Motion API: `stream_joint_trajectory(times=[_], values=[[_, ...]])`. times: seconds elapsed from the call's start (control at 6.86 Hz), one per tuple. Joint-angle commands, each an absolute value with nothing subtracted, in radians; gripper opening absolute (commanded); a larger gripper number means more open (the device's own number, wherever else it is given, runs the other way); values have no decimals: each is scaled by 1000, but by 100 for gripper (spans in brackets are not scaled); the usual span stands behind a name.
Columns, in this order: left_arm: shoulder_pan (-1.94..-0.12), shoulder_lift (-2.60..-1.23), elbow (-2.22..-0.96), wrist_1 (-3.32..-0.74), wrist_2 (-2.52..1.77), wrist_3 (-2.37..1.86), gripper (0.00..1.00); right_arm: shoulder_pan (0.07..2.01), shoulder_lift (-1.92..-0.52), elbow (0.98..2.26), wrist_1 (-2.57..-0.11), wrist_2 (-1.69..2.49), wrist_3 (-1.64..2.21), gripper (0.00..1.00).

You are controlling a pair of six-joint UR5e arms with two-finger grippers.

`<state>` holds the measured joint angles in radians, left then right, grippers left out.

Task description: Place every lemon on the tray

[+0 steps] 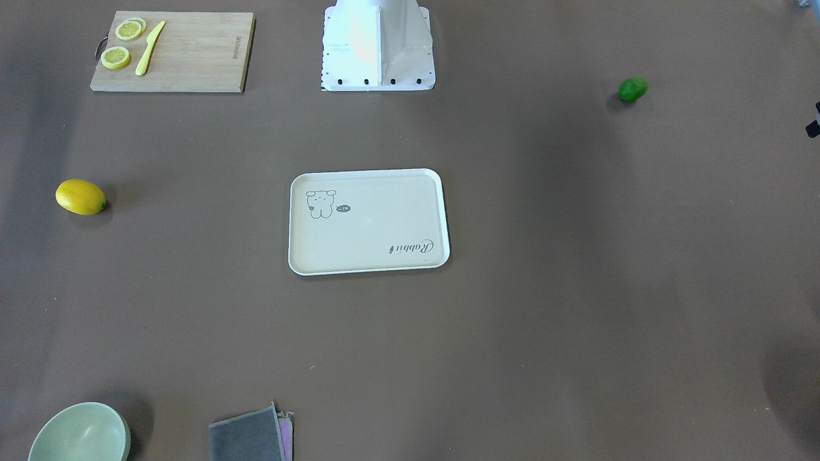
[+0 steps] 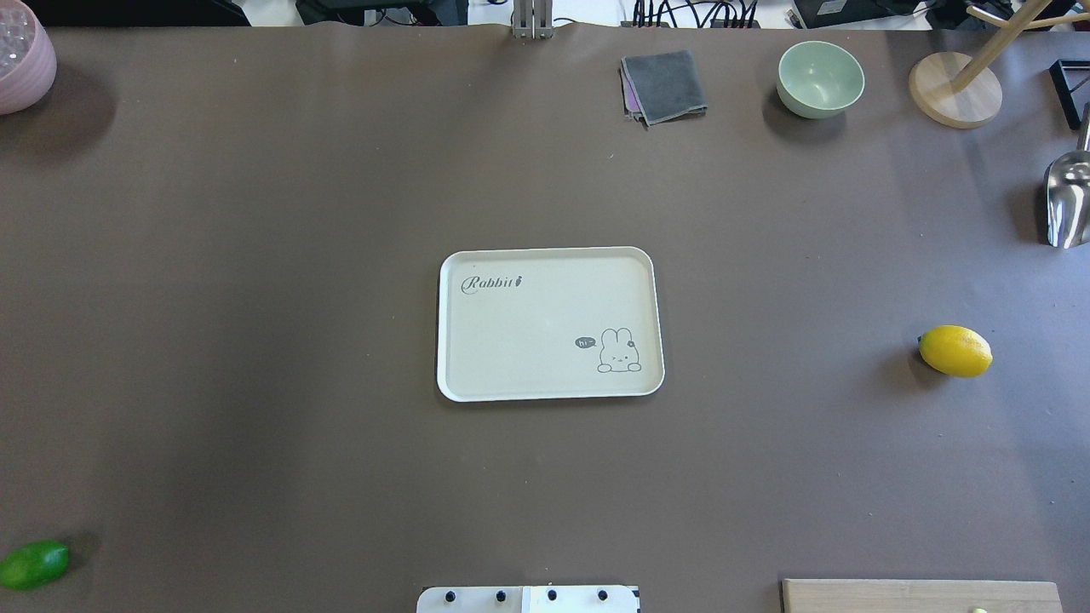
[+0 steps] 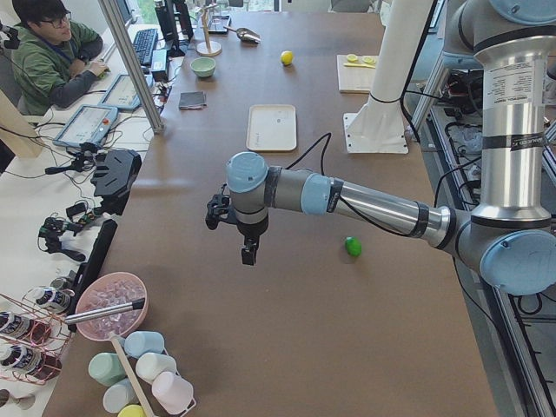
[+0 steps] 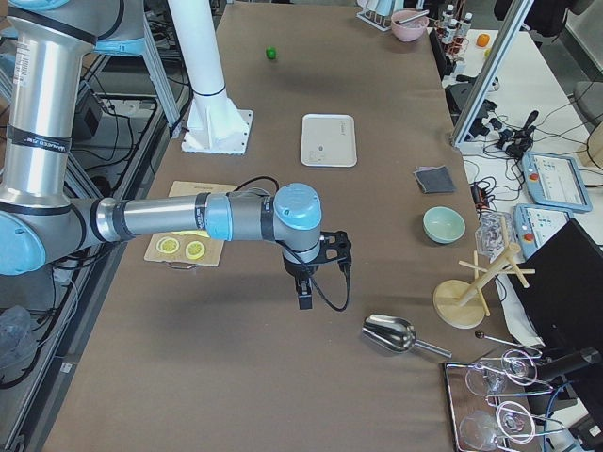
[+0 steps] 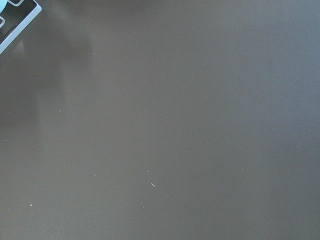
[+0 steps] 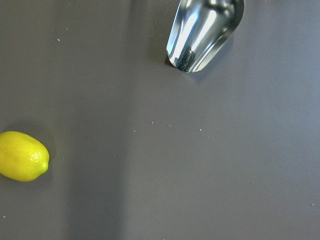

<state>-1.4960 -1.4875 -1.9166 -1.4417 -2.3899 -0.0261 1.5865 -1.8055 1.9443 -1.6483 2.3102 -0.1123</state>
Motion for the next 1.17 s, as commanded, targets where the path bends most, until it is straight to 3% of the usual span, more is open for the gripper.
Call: stream_joint_trajectory(times=[0.0, 0.58, 0.87, 1.02], values=[[-1496, -1489, -1925, -1443, -2388, -26, 99, 1591, -1810, 1959, -1649, 2316, -109, 100], [-1494, -1502, -2012, -1453, -2390, -28, 99, 1597, -1802, 2000, -1649, 2322, -100, 100], [-1494, -1490, -1985, -1578, -2390, -32, 99, 1611, -1798, 2013, -1648, 2344, -109, 100], [-1493, -1521, -1903, -1695, -2391, -37, 99, 1614, -1801, 2014, -1647, 2344, -103, 100]])
